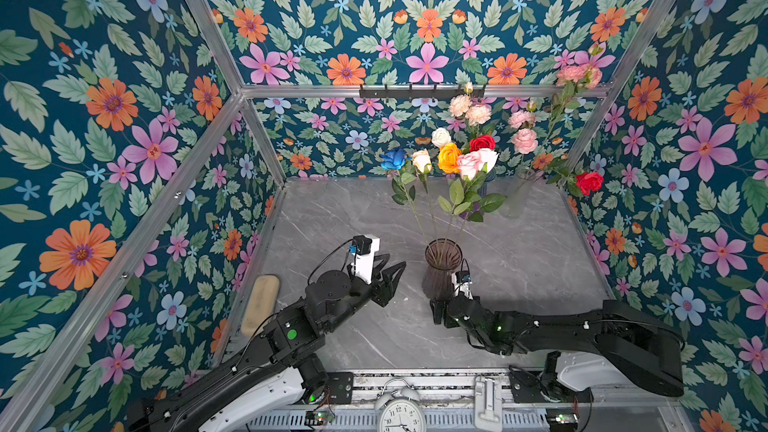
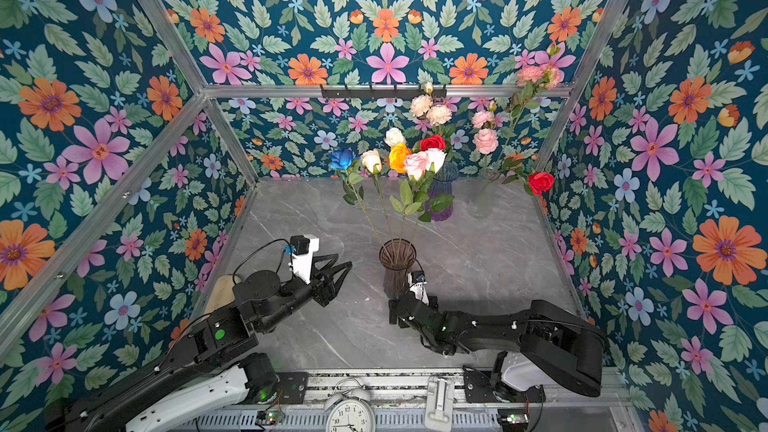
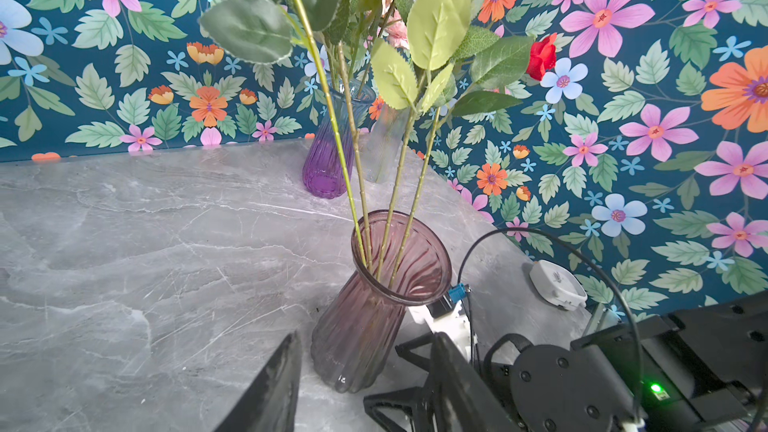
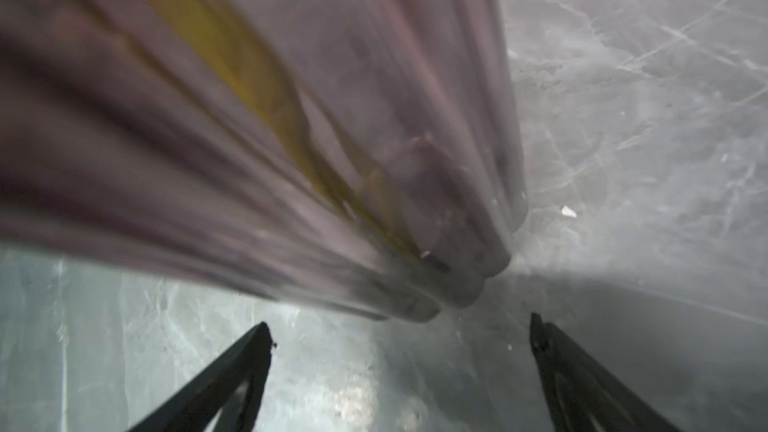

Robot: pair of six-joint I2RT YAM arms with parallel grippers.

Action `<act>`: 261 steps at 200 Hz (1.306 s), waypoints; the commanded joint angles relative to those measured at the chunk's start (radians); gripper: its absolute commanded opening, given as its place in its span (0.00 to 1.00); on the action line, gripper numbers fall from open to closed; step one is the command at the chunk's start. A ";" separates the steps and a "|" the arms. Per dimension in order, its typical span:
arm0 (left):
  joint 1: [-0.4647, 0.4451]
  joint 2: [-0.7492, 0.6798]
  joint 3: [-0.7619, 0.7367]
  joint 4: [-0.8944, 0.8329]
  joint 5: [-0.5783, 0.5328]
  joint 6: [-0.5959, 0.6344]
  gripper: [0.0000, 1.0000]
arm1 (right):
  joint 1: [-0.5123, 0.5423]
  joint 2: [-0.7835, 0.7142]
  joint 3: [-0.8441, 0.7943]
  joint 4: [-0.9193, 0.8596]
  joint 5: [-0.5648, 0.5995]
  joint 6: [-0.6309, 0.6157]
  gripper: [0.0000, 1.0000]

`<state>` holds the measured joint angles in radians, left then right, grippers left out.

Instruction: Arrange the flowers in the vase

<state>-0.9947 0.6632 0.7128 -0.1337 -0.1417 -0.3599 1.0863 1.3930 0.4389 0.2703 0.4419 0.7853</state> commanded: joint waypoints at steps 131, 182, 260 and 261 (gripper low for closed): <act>0.001 -0.037 -0.009 -0.012 -0.009 -0.013 0.52 | -0.159 0.182 0.115 0.148 -0.083 -0.010 0.94; 0.001 -0.072 -0.001 -0.047 -0.021 -0.013 0.52 | -0.261 0.256 0.250 0.106 -0.159 -0.062 0.93; 0.001 -0.140 0.006 -0.123 -0.055 -0.012 0.52 | -0.325 0.468 0.539 -0.047 -0.249 -0.153 0.93; 0.001 -0.141 0.006 -0.124 -0.056 -0.013 0.52 | -0.325 0.470 0.541 -0.047 -0.250 -0.153 0.93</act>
<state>-0.9947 0.5381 0.7094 -0.2321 -0.1715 -0.3668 0.7601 1.8324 0.9287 0.2855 0.2317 0.6762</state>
